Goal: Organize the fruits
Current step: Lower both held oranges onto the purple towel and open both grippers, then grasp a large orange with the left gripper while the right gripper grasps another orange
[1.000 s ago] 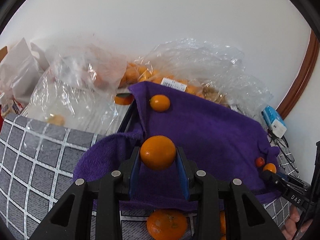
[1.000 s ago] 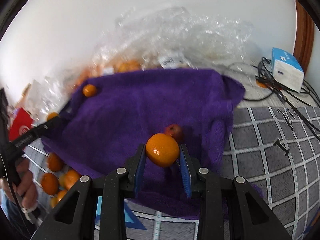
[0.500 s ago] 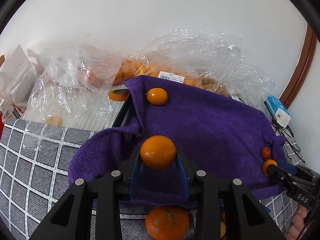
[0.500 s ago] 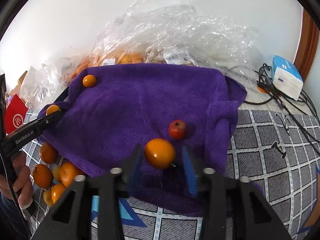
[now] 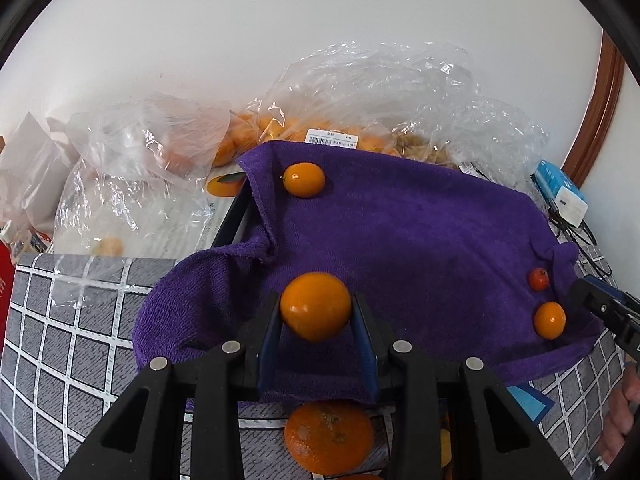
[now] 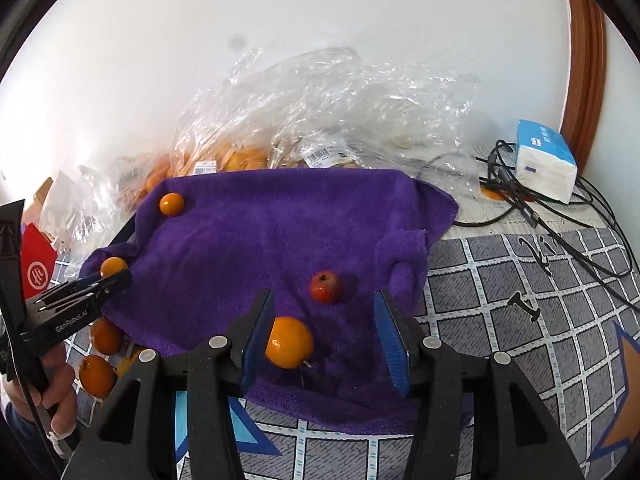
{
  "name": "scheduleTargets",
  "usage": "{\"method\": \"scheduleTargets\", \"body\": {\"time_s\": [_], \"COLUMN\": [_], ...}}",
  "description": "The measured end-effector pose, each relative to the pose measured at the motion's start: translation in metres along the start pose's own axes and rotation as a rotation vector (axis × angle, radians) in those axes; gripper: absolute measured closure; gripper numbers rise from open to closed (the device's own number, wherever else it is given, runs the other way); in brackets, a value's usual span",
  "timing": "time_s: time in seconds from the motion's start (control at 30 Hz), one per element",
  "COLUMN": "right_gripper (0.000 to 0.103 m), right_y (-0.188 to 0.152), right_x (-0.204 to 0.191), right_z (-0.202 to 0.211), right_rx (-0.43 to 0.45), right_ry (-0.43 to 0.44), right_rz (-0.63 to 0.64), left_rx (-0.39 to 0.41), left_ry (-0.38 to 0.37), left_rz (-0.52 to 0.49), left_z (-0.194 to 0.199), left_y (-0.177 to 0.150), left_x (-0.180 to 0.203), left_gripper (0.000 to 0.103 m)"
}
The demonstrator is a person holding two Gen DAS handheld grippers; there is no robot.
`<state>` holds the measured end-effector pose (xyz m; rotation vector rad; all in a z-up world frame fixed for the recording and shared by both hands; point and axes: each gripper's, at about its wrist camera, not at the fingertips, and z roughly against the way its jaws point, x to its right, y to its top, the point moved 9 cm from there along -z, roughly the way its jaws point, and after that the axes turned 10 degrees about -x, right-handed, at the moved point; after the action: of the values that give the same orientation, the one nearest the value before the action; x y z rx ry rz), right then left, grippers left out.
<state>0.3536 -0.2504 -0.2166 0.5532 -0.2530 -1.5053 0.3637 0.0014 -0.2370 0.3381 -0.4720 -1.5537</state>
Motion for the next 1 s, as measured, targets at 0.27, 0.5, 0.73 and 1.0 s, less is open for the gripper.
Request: {"method": "scheduleTargets", "body": {"time_s": [0.27,0.5,0.73,1.0], "right_gripper": [0.052,0.052,0.054,0.054], "right_y": [0.001,0.004,0.006,-0.009], "right_x": [-0.001,-0.003,-0.012,-0.038], "right_z": [0.008,0.019,0.034,0.051], "right_rx": [0.044,0.051,0.085,0.093], "right_ry": [-0.070,-0.045,0.035,-0.006], "right_rz": [0.032,0.020,0.012,0.099], "left_rx": [0.016,0.105,0.131,0.001], "left_ry": [0.000,-0.015,-0.016,-0.131], "left_rz": [0.017,0.057,0.044,0.029], "left_z": [0.005,0.040,0.067,0.067], "left_y": [0.001,0.014,0.013,-0.050], "left_x": [-0.006,-0.018,-0.015,-0.003], "left_gripper": [0.066,0.066,0.066,0.055]}}
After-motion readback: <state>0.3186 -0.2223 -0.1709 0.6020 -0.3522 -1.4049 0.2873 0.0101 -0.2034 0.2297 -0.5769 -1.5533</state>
